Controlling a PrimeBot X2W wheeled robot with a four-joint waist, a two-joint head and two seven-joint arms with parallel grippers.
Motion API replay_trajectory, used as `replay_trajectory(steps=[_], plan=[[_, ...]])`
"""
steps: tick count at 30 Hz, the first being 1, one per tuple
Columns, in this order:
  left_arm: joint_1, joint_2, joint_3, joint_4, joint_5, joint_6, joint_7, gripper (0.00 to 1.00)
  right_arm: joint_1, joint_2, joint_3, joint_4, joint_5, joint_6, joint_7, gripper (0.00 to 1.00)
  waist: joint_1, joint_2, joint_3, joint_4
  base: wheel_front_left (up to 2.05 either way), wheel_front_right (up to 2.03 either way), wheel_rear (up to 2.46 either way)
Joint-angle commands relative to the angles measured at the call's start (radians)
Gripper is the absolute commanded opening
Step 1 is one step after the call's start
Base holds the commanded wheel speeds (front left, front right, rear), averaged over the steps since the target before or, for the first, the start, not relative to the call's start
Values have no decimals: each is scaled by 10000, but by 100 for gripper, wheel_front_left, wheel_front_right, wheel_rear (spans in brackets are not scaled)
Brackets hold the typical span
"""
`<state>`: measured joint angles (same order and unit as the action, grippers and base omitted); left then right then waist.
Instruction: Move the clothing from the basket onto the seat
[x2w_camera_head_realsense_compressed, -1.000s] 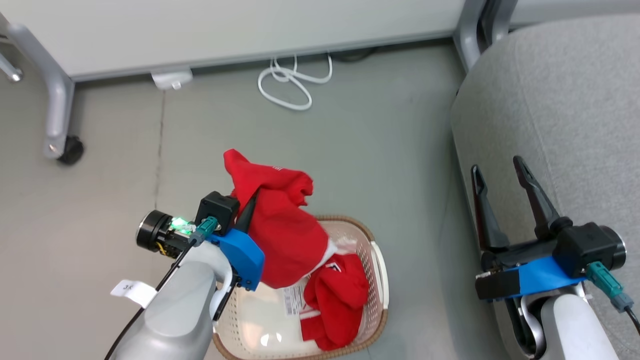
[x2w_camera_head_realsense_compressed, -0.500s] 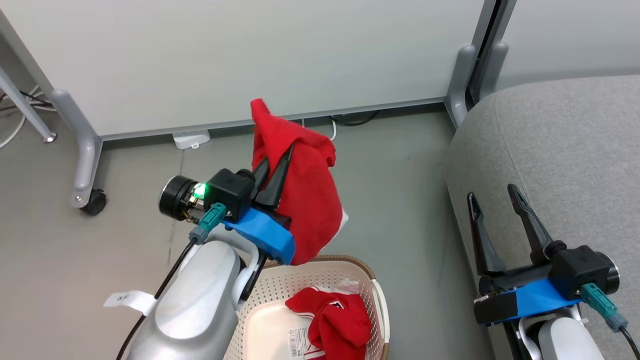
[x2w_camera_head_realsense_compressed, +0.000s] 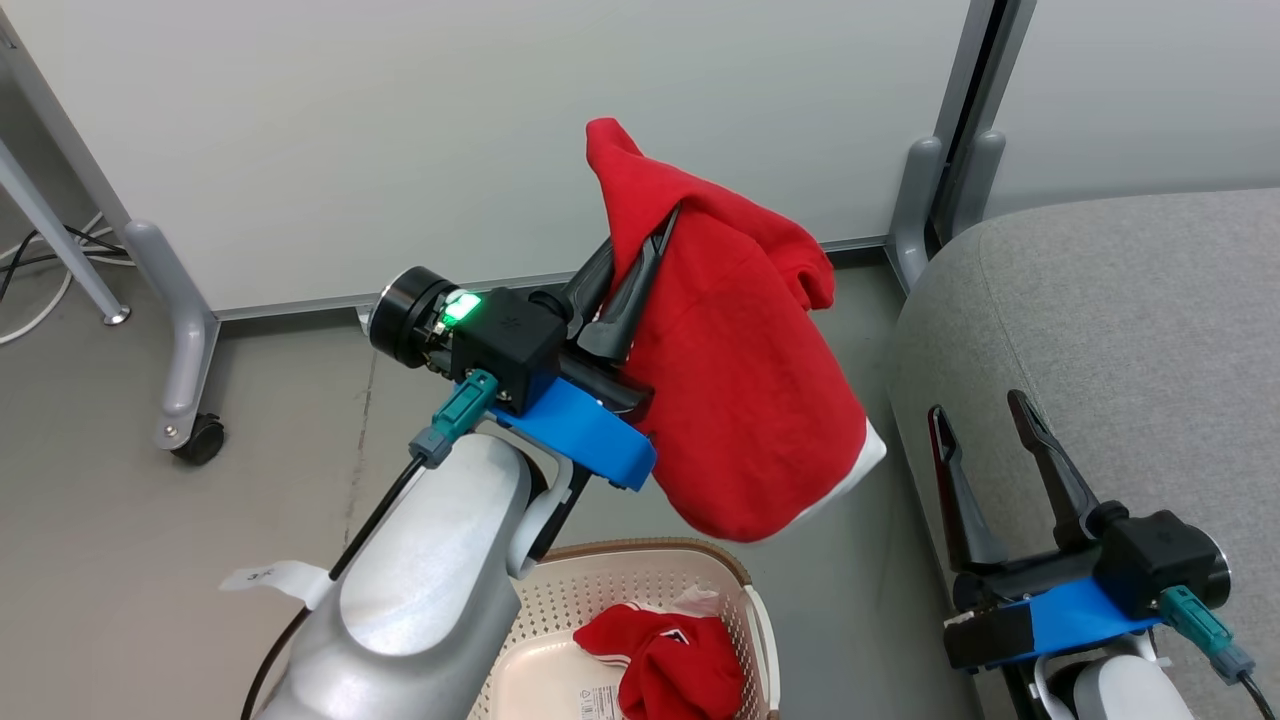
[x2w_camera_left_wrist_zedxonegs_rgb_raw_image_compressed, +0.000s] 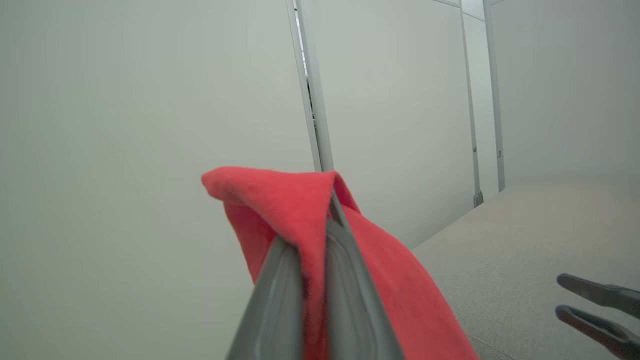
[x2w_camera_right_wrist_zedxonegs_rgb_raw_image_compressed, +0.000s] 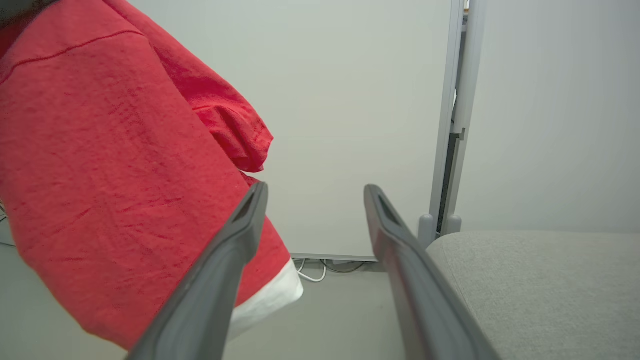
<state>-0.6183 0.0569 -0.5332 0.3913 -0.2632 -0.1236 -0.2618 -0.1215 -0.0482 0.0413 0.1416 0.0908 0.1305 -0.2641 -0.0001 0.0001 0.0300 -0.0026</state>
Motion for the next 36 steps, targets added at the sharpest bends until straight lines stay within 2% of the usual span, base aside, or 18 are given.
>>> replay_trajectory(steps=[1, 8, 10, 14, 19, 26, 32, 36], plan=[[-88, 10, -11, -42, -10, -27, -47, 0, 124, -38, 27, -72, 43, 5, -7, 100, 1, -1, -17, -4, 0, 0, 0], [160, -3, -131, -42, -2, -32, -47, 0, 16, -37, 242, -574, 354, 5, -5, 100, 1, -1, -3, -16, 0, 0, 0], [203, -7, -151, -38, -10, -35, -47, 0, -251, -128, 626, -684, 308, 5, -5, 100, 1, -1, 24, -11, 0, 0, 0], [198, 4, -175, 7, 7, -44, -47, 0, -941, -886, 1679, -672, 664, 5, -7, 100, 1, -1, 94, 20, 0, 0, 0], [96, -3, -251, -4, 9, -56, -47, 0, -2141, -2205, 3201, -434, 1364, 3, -7, 100, 1, -1, 226, 150, 0, 0, 0], [23, -40, -598, -142, -54, -72, -48, 0, -3814, -3713, 5470, 390, 2760, 3, -5, 100, 1, -1, 367, 385, 0, 0, 0], [-51, -56, -1127, -340, -134, -74, -48, 0, -4980, -4423, 7246, 1188, 4026, 3, -5, 100, 1, -1, 399, 614, 0, 0, 0], [-106, -60, -1461, -469, -198, -54, -48, 0, -5464, -4513, 8230, 1443, 4758, 5, -5, 100, 1, -1, 415, 750, 0, 0, 0]])
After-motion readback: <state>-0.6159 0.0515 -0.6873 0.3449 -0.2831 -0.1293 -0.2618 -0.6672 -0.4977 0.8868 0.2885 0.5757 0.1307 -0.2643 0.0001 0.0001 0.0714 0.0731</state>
